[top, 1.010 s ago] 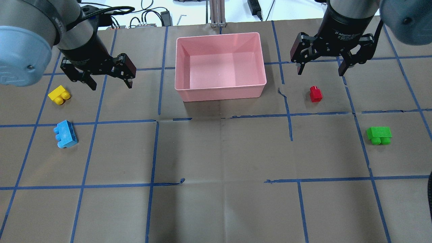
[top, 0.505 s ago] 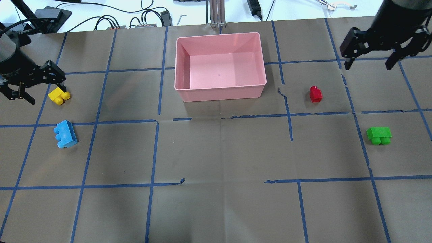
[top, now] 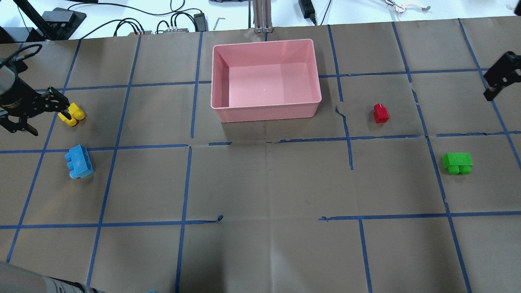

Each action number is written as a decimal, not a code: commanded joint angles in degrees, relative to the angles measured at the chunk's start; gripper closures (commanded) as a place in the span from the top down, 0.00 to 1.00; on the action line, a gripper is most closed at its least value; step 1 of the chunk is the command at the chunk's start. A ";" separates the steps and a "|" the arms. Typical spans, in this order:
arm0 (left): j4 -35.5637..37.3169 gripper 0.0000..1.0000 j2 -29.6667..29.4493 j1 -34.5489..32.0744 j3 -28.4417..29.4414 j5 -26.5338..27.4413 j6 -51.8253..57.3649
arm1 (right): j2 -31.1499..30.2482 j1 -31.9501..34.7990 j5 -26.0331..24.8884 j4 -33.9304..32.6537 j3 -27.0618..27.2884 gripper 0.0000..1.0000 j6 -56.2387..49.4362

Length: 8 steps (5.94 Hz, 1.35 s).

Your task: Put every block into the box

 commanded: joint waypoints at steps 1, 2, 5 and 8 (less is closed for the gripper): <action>16.10 0.98 -4.09 1.58 -8.45 1.17 4.51 | 0.33 -3.84 0.41 -8.93 8.04 0.99 -3.82; 18.21 0.98 -4.98 2.63 -10.84 1.35 4.98 | 0.34 -3.75 0.32 -20.14 15.50 0.99 -3.47; 16.30 0.98 -5.17 2.82 -11.13 1.18 5.42 | 4.80 -3.31 3.82 -38.24 26.11 1.00 -2.86; 13.49 0.87 -5.07 2.64 -10.25 1.09 6.66 | 12.62 -1.82 4.19 -44.50 26.21 1.00 1.19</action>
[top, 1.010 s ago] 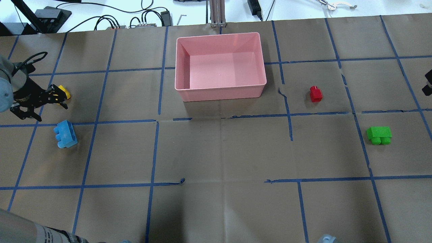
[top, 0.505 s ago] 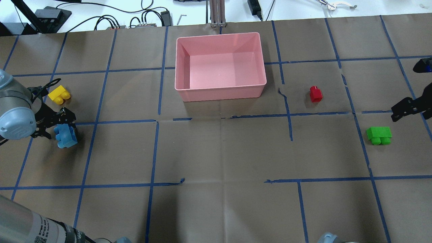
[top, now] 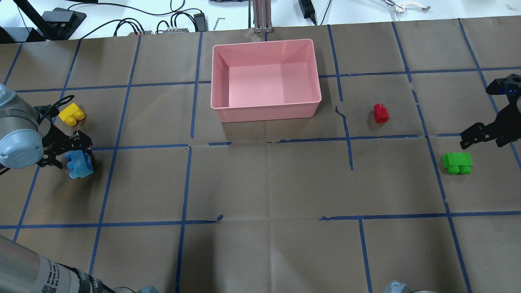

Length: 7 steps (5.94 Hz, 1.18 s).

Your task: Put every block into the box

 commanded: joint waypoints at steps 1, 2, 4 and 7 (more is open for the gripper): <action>-0.15 0.86 -0.50 0.07 0.14 -0.06 0.20 | 3.18 0.71 0.06 -1.68 0.14 1.00 0.65; 0.02 0.74 -0.33 -0.01 0.23 -0.06 0.29 | 3.62 0.72 -0.46 -1.50 0.22 1.00 0.22; 0.29 0.53 -0.33 0.07 0.31 -0.06 0.46 | 4.06 0.72 -2.91 -1.59 0.40 1.00 0.04; -3.72 0.31 0.89 -0.80 4.41 -0.59 -0.06 | 4.94 0.72 -3.98 -1.59 2.06 1.00 0.56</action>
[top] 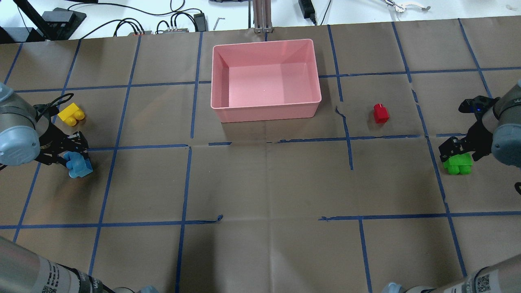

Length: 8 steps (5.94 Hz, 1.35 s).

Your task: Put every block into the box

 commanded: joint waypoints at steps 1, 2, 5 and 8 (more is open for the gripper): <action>-11.51 0.31 1.39 -3.14 9.74 -0.50 -1.63 | 0.16 0.00 0.06 -0.09 0.61 0.99 -0.04; -17.69 0.31 1.48 -8.30 16.85 -0.33 -5.82 | 0.16 0.00 0.15 -0.52 0.52 0.86 0.39; -18.73 0.31 0.52 -24.64 24.99 -2.51 -24.53 | -0.71 -0.09 0.07 0.08 -0.18 0.44 1.89; -19.43 0.31 -12.01 -37.85 42.19 -3.58 -28.24 | -4.38 2.79 0.33 8.29 -8.41 0.45 1.89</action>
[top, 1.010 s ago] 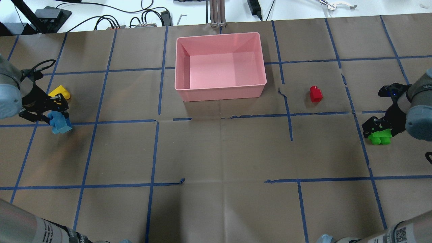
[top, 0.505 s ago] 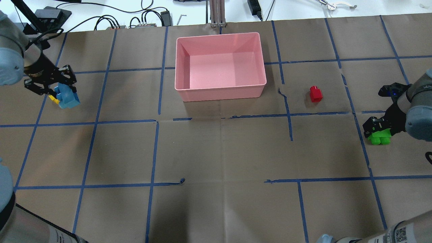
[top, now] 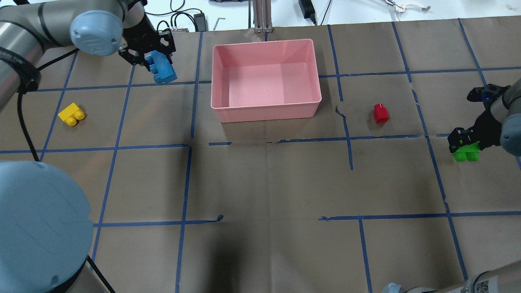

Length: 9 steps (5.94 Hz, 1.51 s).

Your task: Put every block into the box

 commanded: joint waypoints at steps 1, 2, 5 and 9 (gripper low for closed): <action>0.58 0.31 -6.56 -7.61 7.62 -0.22 -6.10 | -4.22 2.70 0.11 11.26 -7.71 0.45 0.13; 1.72 0.32 -9.37 -11.30 7.55 -0.31 -9.96 | -4.68 3.66 0.20 17.77 -12.97 0.45 1.53; 8.40 0.75 -14.23 -14.32 7.11 -0.31 -9.31 | -4.43 12.07 0.20 27.58 -24.08 0.45 11.07; -2.08 0.98 -3.46 -6.11 3.09 3.38 -2.37 | -2.25 27.36 0.46 33.04 -32.51 0.45 33.74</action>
